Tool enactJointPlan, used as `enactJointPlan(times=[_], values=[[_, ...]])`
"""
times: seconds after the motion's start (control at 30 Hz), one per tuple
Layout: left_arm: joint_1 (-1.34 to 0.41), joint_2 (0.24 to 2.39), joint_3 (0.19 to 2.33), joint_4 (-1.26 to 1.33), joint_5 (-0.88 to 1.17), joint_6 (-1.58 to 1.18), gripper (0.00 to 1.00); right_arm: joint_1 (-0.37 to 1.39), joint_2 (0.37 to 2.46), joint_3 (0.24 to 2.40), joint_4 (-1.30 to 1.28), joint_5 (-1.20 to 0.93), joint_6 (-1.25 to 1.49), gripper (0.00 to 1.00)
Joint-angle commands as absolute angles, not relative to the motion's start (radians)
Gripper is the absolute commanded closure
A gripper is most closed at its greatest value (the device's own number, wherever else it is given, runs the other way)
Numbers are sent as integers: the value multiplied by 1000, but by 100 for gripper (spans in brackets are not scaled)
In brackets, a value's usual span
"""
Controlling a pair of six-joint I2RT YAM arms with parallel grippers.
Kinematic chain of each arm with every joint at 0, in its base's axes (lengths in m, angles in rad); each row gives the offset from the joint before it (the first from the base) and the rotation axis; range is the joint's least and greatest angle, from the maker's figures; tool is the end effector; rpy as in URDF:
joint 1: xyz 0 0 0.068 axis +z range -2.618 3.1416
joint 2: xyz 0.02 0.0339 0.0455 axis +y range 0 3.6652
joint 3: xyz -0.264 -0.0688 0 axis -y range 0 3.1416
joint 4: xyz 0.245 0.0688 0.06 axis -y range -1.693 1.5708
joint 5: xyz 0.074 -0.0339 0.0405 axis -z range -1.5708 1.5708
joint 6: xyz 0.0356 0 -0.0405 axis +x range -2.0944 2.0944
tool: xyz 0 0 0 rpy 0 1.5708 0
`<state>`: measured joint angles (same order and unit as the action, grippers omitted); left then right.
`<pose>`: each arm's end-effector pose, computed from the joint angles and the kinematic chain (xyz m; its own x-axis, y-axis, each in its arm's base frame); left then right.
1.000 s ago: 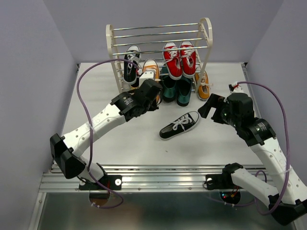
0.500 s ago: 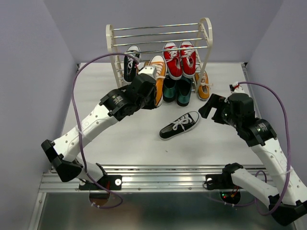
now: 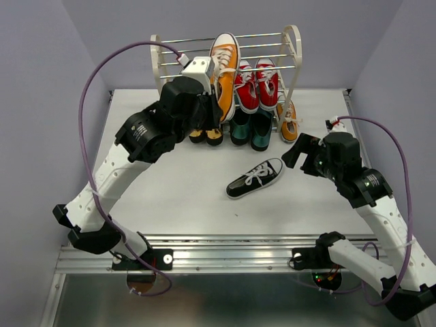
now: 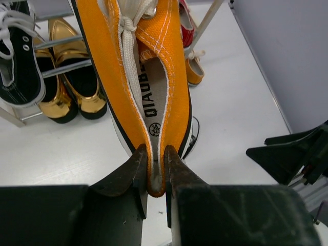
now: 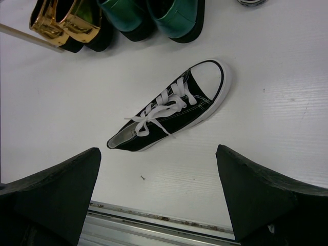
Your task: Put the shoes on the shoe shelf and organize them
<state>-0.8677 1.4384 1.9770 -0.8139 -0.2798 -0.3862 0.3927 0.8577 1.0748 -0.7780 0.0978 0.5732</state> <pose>0.1813 -0.1987 0.5229 -0.3743 -0.1183 -0.9197 0.4538 0.8416 -0.2929 0.1550 0.0604 0.3663 -0.5780 0.3448 -0.7396 0.0107 0.9095 0.4156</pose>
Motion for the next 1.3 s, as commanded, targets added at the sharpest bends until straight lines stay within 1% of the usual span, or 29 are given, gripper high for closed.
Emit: enactJointPlan(times=[0.0,0.43,0.57,0.83,1.27], values=[[-853,1469,2110,-699,-331,-330,100,390,845,1129,-770,109,577,0],[-715,1574,2232,-635,-348,-290,100,390,836,1147,-798,121,574,0],[-654,1595,2243,-620,-328,-258,100,390,836,1163,-811,124,572,0],[-525,1637,2253,-614,-207,-221,100,390,813,1166,-833,135,578,0],[-472,1707,2252,-598,-156,-239,100,390,792,1169,-856,141,587,0]])
